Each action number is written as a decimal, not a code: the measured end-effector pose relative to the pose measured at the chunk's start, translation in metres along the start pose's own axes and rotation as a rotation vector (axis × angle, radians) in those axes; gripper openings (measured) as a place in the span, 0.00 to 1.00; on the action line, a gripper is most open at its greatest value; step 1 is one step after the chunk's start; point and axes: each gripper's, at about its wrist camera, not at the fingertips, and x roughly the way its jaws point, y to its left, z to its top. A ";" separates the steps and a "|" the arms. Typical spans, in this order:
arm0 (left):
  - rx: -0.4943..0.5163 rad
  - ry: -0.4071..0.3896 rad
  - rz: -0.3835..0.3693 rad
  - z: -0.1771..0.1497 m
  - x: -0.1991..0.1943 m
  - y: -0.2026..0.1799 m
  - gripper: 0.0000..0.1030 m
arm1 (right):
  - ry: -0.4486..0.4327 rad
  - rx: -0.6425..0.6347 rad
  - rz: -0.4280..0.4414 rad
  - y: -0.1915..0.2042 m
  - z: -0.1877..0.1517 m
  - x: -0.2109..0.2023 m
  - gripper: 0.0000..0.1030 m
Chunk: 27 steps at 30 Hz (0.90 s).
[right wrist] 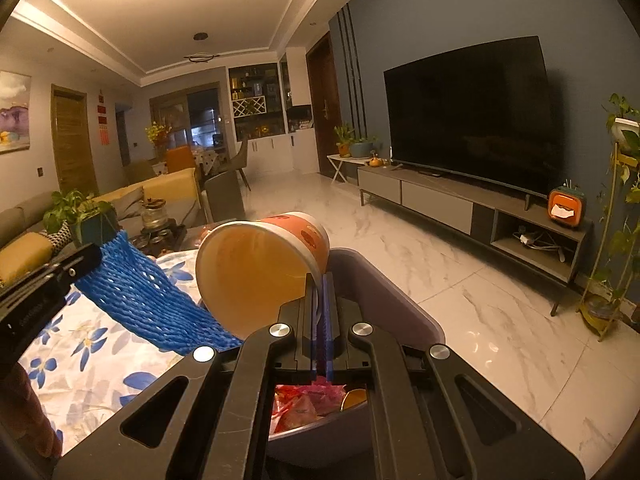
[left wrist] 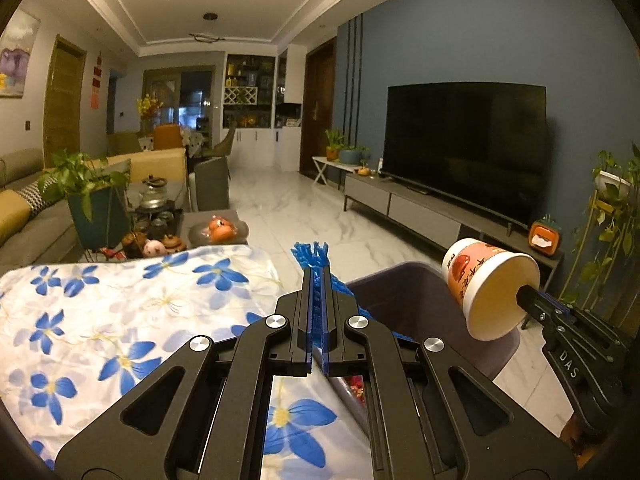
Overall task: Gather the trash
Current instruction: 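Carry the blue mesh and cream cup over the grey bin with both tools, then open both tools to drop the mesh and cup into the bin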
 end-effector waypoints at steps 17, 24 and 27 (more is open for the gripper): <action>-0.019 0.040 -0.048 -0.013 0.030 0.005 0.32 | -0.023 0.021 -0.012 -0.006 0.002 0.009 0.42; -0.038 0.027 -0.031 -0.018 0.016 0.013 0.67 | -0.038 -0.006 -0.034 -0.003 -0.002 -0.006 0.66; -0.033 0.016 -0.005 -0.025 0.000 0.021 0.74 | -0.052 -0.033 -0.032 0.005 -0.004 -0.017 0.79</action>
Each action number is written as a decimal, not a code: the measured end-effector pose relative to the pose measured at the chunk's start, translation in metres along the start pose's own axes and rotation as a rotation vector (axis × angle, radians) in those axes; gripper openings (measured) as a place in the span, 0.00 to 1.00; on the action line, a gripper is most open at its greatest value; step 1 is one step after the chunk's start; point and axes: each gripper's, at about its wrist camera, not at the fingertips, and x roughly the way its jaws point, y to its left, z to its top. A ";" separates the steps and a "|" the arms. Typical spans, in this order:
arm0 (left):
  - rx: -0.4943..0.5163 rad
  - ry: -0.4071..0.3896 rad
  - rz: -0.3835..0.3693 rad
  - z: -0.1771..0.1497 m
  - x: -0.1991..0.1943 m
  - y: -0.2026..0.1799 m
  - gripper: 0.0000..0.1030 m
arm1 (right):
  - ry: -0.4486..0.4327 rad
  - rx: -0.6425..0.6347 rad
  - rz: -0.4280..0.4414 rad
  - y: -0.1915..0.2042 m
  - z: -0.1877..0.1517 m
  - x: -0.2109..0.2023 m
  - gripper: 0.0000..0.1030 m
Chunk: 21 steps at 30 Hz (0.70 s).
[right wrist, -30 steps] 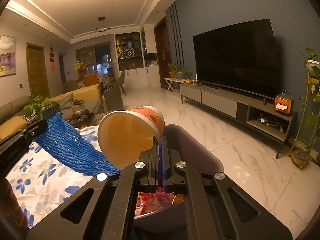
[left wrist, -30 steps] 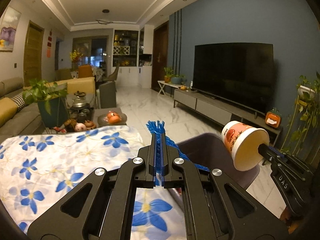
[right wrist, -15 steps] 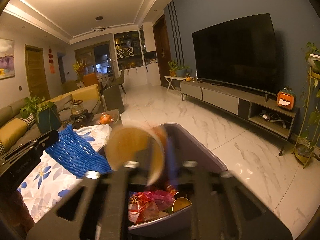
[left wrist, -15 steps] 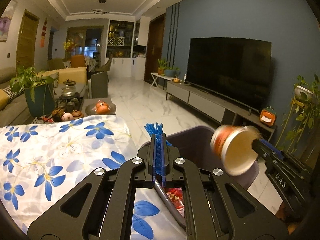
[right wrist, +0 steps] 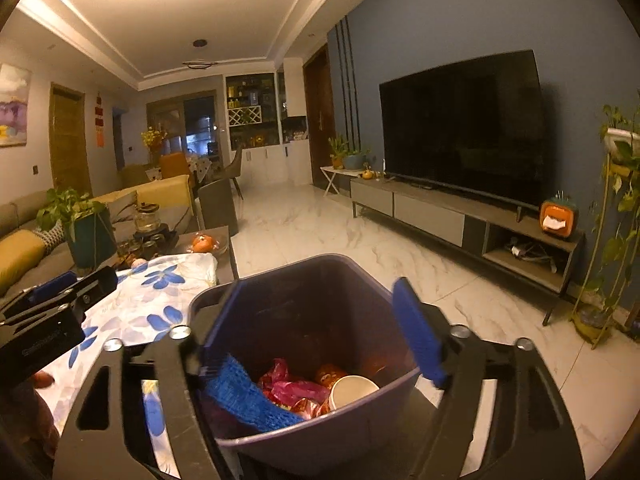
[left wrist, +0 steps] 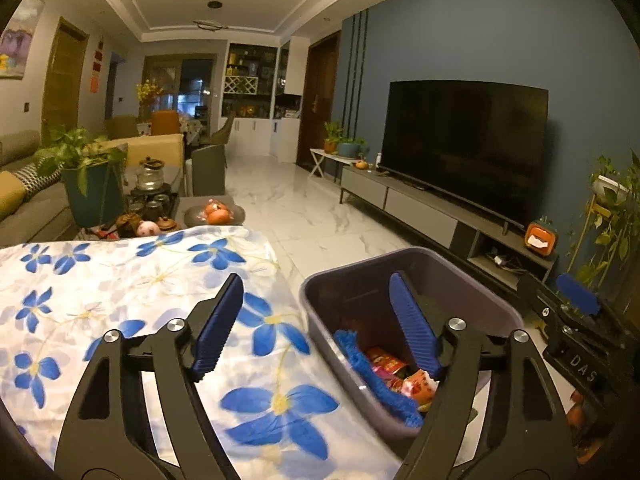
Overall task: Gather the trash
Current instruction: 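Open both tools to drop the mesh and cup into the bin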
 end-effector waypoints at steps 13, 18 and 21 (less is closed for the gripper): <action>0.009 -0.055 0.241 -0.037 -0.096 0.042 0.88 | -0.004 -0.119 0.004 0.045 -0.027 -0.037 0.94; 0.010 -0.077 0.300 -0.048 -0.133 0.058 0.90 | 0.021 -0.131 0.055 0.066 -0.037 -0.054 0.94; 0.016 -0.076 0.328 -0.056 -0.155 0.068 0.90 | 0.034 -0.131 0.082 0.076 -0.041 -0.065 0.94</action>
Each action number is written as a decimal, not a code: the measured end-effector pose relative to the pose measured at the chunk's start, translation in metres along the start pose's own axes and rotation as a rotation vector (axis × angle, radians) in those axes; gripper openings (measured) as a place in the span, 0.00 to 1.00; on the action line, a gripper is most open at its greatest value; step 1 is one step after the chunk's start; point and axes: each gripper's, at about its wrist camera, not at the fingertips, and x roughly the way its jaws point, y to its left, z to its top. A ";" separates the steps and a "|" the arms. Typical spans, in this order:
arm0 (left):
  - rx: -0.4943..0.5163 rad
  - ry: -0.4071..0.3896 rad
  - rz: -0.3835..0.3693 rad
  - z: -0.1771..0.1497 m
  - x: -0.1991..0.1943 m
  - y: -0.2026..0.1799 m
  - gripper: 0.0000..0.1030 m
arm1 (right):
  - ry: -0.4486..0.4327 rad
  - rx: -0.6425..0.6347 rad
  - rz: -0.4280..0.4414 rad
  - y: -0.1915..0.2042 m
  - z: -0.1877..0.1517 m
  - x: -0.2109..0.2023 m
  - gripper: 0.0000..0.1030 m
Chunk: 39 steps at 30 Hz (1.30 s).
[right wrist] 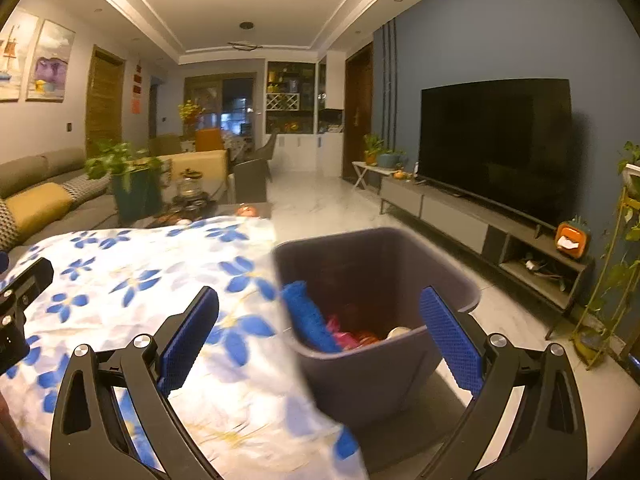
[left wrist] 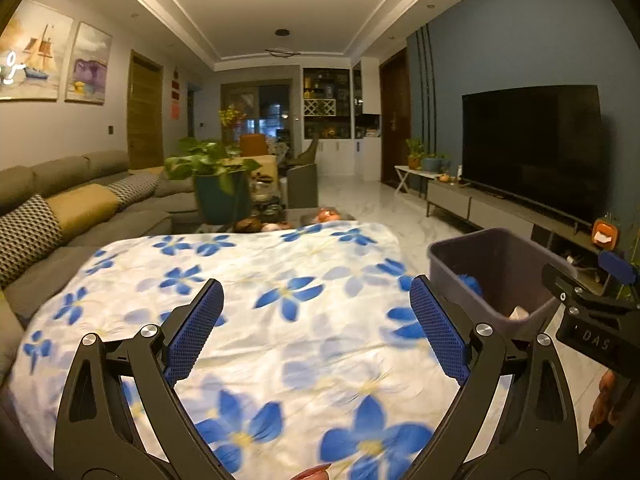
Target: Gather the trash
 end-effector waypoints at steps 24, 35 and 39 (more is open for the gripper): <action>-0.067 0.004 0.085 -0.035 -0.100 0.080 0.90 | -0.040 -0.042 0.095 0.083 -0.026 -0.109 0.94; -0.066 0.003 0.051 -0.042 -0.117 0.081 0.90 | -0.054 -0.043 0.090 0.085 -0.029 -0.128 0.94; -0.067 0.004 0.037 -0.041 -0.120 0.079 0.90 | -0.056 -0.039 0.090 0.085 -0.030 -0.131 0.94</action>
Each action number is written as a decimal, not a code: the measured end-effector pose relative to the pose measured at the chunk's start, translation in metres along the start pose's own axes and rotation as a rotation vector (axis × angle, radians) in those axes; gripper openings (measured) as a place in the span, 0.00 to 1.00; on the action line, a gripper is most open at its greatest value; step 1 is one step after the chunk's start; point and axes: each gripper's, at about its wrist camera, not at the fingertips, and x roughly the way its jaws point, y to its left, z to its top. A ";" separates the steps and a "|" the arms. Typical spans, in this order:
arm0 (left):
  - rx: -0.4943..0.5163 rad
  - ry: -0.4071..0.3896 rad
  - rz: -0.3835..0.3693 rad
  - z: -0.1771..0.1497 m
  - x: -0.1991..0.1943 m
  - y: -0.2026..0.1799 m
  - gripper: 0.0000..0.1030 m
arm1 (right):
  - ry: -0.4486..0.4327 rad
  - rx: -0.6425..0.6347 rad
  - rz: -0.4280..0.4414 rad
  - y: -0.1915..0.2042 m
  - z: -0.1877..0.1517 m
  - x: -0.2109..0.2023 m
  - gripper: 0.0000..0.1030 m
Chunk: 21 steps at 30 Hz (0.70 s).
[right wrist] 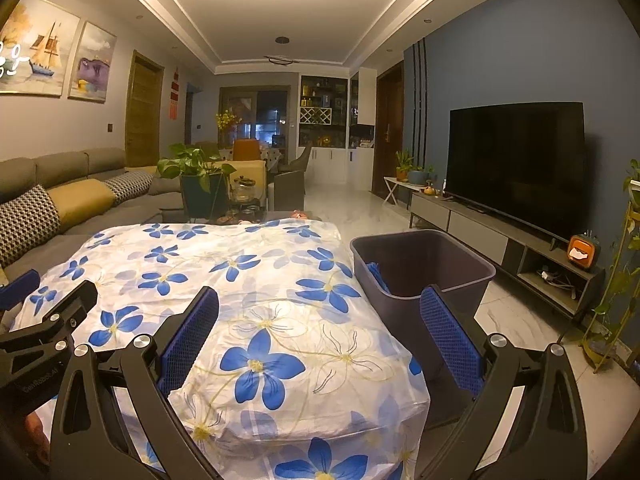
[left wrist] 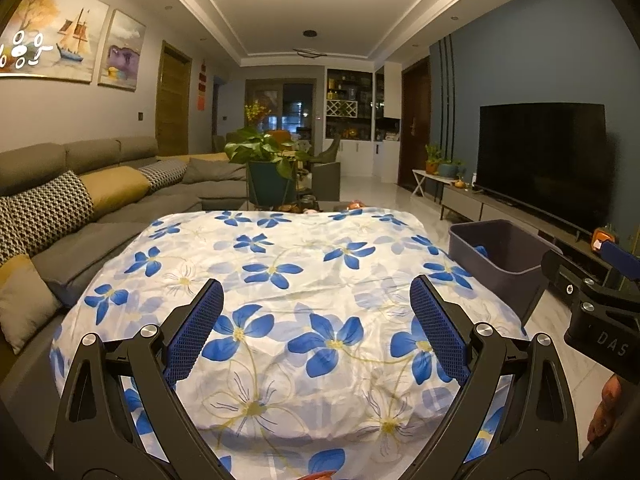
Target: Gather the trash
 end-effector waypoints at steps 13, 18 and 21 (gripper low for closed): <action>0.004 -0.009 -0.023 0.001 -0.009 -0.006 0.90 | -0.018 0.008 -0.006 -0.003 -0.001 -0.012 0.94; 0.001 -0.007 -0.029 0.001 -0.010 -0.008 0.90 | -0.020 0.010 -0.008 -0.005 0.000 -0.013 0.94; 0.001 -0.008 -0.034 0.001 -0.010 -0.008 0.90 | -0.021 0.012 -0.010 -0.007 0.001 -0.014 0.94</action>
